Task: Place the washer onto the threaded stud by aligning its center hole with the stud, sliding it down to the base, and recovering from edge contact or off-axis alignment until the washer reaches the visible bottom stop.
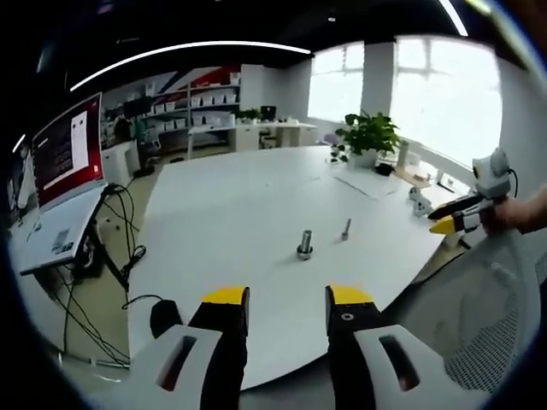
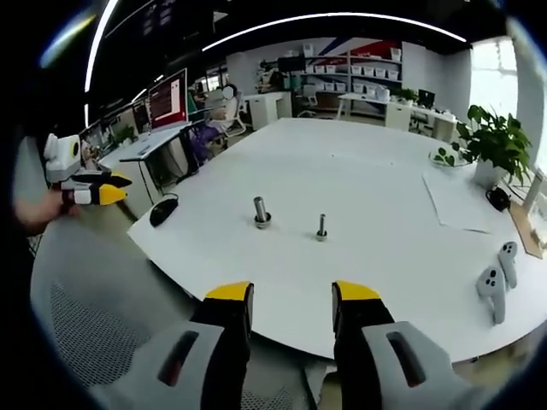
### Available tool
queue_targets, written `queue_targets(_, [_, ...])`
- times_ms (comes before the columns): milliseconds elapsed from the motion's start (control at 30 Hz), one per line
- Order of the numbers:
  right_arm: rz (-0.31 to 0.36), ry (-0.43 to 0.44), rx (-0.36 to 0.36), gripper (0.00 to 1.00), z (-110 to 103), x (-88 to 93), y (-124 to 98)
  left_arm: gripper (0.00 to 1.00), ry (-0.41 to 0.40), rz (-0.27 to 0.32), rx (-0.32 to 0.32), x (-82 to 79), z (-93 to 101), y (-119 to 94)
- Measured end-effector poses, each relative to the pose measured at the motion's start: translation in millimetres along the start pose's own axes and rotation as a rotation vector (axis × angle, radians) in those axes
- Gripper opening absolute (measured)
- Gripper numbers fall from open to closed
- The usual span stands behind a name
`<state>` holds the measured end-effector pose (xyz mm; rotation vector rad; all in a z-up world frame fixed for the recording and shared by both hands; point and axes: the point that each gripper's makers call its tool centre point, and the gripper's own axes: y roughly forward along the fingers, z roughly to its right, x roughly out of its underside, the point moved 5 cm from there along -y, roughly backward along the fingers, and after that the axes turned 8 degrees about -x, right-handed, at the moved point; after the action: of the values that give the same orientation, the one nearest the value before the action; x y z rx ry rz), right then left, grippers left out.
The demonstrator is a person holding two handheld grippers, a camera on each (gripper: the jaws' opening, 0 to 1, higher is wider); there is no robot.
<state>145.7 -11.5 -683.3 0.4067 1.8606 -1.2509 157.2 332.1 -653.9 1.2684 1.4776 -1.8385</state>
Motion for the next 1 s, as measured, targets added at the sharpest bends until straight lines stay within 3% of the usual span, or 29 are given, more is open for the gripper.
queue_targets(600, [-0.025, -0.004, 0.011, 0.39, 1.6, 3.9, 0.3, 0.35, -0.022, 0.014, -0.002, -1.1, -0.3, -1.1])
queue_targets(1000, [0.000, 0.010, 0.004, 0.39, 0.8, 1.9, -0.4, 0.35, -0.017, 0.026, -0.017, -3.0, -1.9, -1.8])
